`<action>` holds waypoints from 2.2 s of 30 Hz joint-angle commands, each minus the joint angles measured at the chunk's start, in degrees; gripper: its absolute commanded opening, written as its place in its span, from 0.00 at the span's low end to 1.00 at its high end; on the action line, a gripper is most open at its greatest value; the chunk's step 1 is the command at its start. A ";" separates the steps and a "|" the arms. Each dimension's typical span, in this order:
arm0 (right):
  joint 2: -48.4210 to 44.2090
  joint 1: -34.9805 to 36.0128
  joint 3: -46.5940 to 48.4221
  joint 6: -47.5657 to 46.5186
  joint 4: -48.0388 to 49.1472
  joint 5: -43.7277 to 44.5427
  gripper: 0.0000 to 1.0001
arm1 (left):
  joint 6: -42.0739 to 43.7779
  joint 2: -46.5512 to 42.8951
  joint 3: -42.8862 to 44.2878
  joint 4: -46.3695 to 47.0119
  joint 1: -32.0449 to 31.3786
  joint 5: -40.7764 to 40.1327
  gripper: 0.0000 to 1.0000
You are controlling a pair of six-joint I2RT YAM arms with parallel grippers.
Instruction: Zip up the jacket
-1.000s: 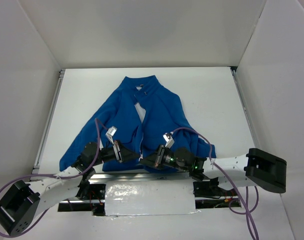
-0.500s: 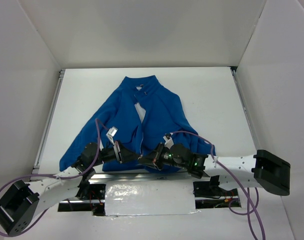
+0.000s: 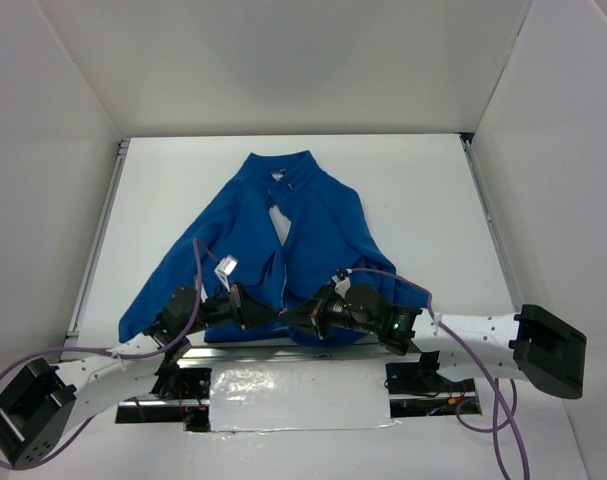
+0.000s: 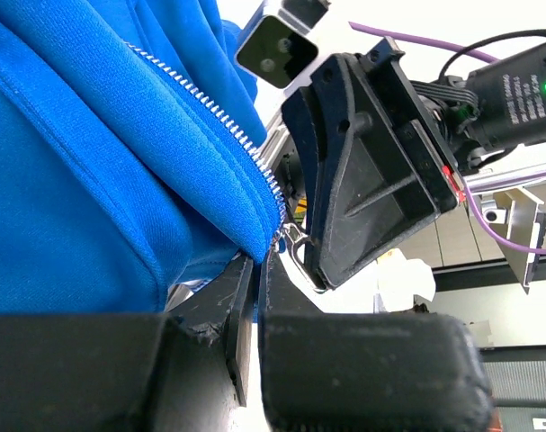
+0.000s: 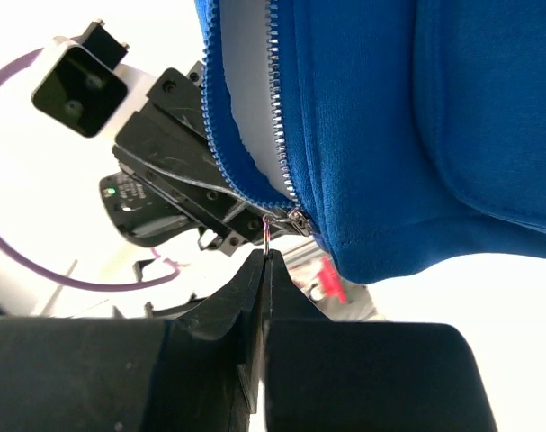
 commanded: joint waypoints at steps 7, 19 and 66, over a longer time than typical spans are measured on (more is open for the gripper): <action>6.15 -3.30 -4.76 13.31 24.22 -7.37 0.00 | 2.07 -0.46 1.41 -0.52 -1.82 1.06 0.00; 4.40 -3.39 -6.88 17.36 28.21 -2.63 0.00 | 1.02 -5.29 2.11 -15.29 -2.96 -7.46 0.00; 40.16 -35.81 35.53 3.84 17.95 -8.77 0.00 | 1.11 -10.92 -0.87 -32.69 -12.28 -18.27 0.00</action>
